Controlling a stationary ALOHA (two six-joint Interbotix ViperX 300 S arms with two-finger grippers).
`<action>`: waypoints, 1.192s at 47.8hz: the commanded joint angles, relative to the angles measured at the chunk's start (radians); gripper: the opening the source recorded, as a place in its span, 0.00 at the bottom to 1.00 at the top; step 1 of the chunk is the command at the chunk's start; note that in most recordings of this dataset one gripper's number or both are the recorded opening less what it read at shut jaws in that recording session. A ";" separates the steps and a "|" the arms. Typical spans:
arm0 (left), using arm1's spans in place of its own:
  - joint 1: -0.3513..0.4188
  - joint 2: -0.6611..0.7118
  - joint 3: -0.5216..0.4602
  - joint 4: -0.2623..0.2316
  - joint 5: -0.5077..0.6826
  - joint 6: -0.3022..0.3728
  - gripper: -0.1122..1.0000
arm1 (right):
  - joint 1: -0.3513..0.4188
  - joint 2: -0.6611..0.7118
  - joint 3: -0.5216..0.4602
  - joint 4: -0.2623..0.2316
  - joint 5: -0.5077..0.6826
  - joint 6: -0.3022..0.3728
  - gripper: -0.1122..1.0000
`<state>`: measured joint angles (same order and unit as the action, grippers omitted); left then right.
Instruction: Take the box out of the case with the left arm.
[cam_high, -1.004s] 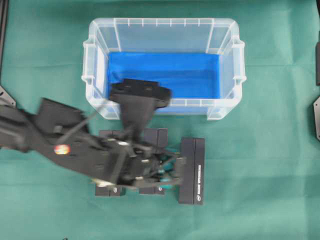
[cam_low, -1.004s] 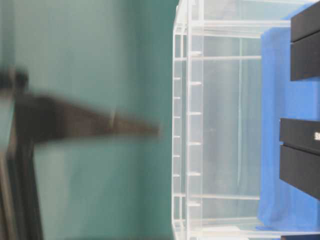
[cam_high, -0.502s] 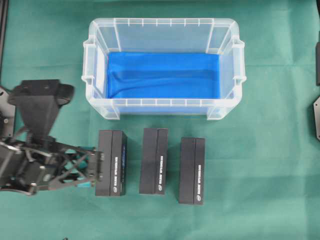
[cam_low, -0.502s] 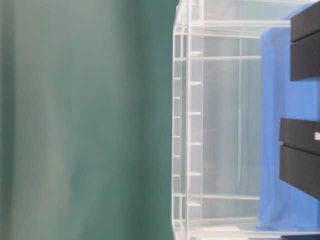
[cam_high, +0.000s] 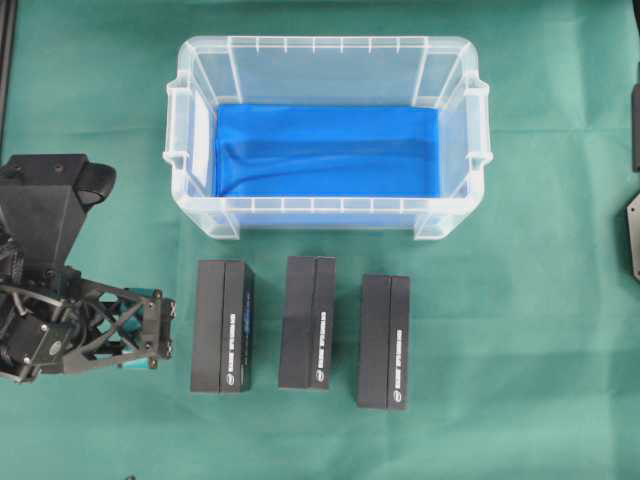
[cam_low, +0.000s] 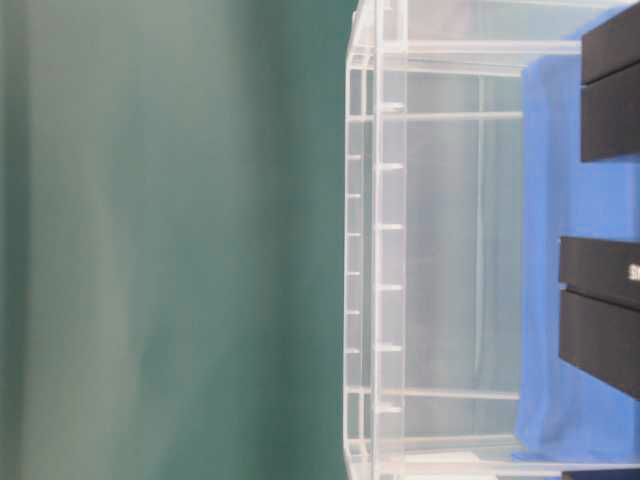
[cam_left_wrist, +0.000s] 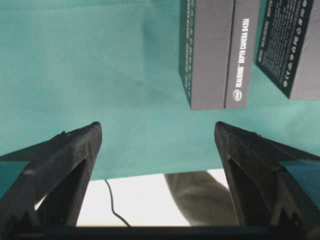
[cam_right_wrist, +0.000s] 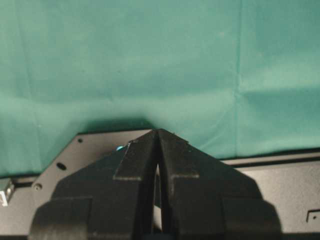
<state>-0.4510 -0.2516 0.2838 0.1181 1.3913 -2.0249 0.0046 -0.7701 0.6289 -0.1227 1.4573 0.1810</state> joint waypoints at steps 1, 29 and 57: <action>-0.002 -0.023 -0.009 0.002 -0.003 0.002 0.90 | 0.002 0.002 -0.017 0.002 0.000 -0.003 0.13; 0.244 -0.195 0.143 0.002 -0.003 0.198 0.90 | 0.000 0.002 -0.020 0.006 0.000 0.000 0.13; 0.597 -0.282 0.187 -0.023 0.002 0.561 0.88 | 0.000 0.002 -0.018 0.008 0.000 0.002 0.13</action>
<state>0.1197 -0.5246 0.4878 0.1089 1.3913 -1.4726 0.0046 -0.7701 0.6289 -0.1166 1.4557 0.1810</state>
